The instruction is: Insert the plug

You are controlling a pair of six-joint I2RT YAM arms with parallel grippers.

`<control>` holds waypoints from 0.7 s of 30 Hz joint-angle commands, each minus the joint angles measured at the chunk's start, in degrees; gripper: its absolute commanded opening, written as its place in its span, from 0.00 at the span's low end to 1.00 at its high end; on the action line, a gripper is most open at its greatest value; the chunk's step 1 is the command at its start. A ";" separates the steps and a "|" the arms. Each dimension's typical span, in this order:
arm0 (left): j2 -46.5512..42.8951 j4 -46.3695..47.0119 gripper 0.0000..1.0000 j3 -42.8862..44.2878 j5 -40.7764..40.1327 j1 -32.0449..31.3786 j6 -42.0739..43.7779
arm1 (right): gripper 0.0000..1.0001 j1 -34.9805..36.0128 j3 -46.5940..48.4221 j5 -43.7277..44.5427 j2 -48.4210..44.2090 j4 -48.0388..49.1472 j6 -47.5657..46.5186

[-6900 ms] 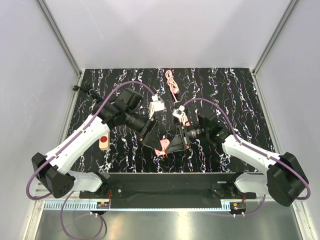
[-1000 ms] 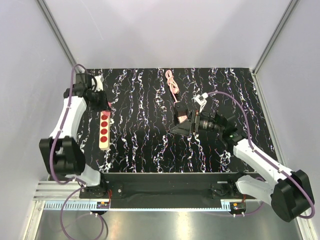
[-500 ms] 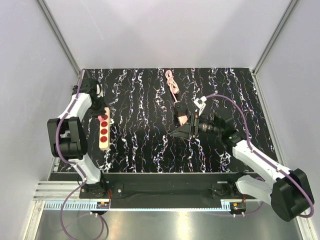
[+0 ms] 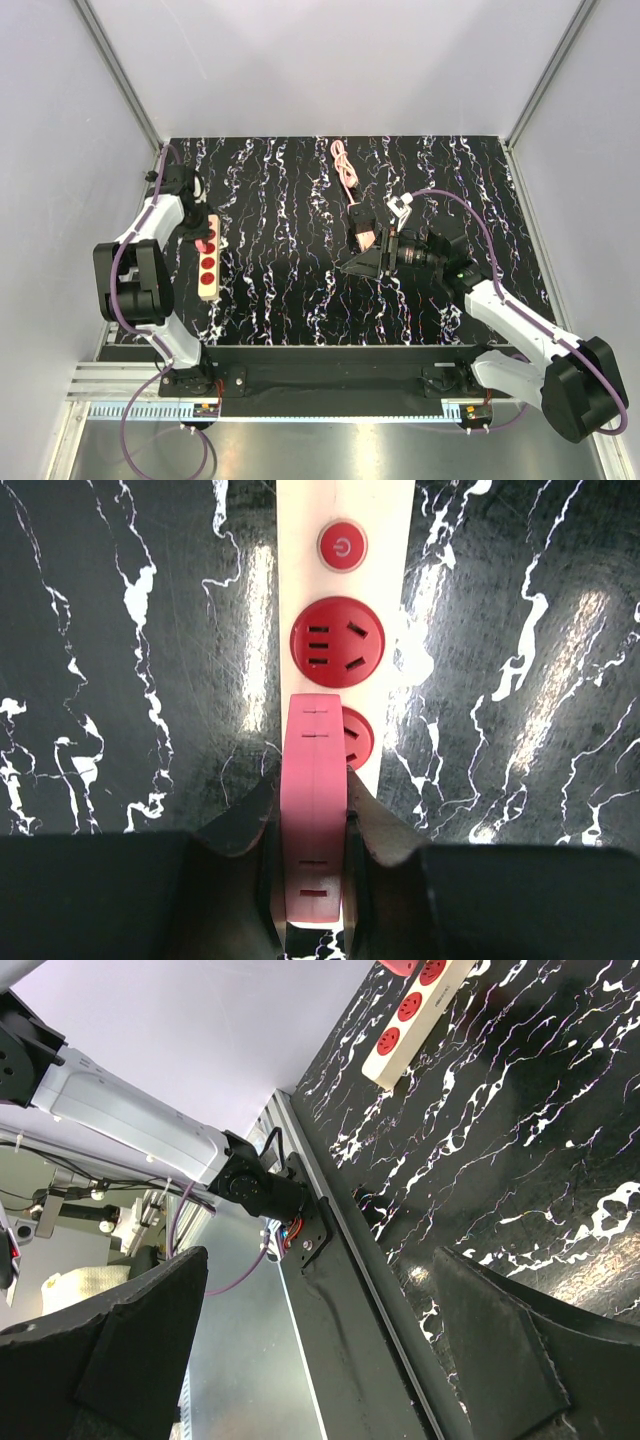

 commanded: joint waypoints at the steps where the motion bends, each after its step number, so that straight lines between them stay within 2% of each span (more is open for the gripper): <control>1: -3.10 1.57 0.00 -0.41 0.17 0.39 0.06 | 1.00 -0.17 -0.16 -0.89 0.03 2.49 -0.86; 21: -3.01 -1.59 0.00 -0.15 1.67 1.44 2.70 | 1.00 -0.17 -0.25 -1.95 2.75 4.34 0.20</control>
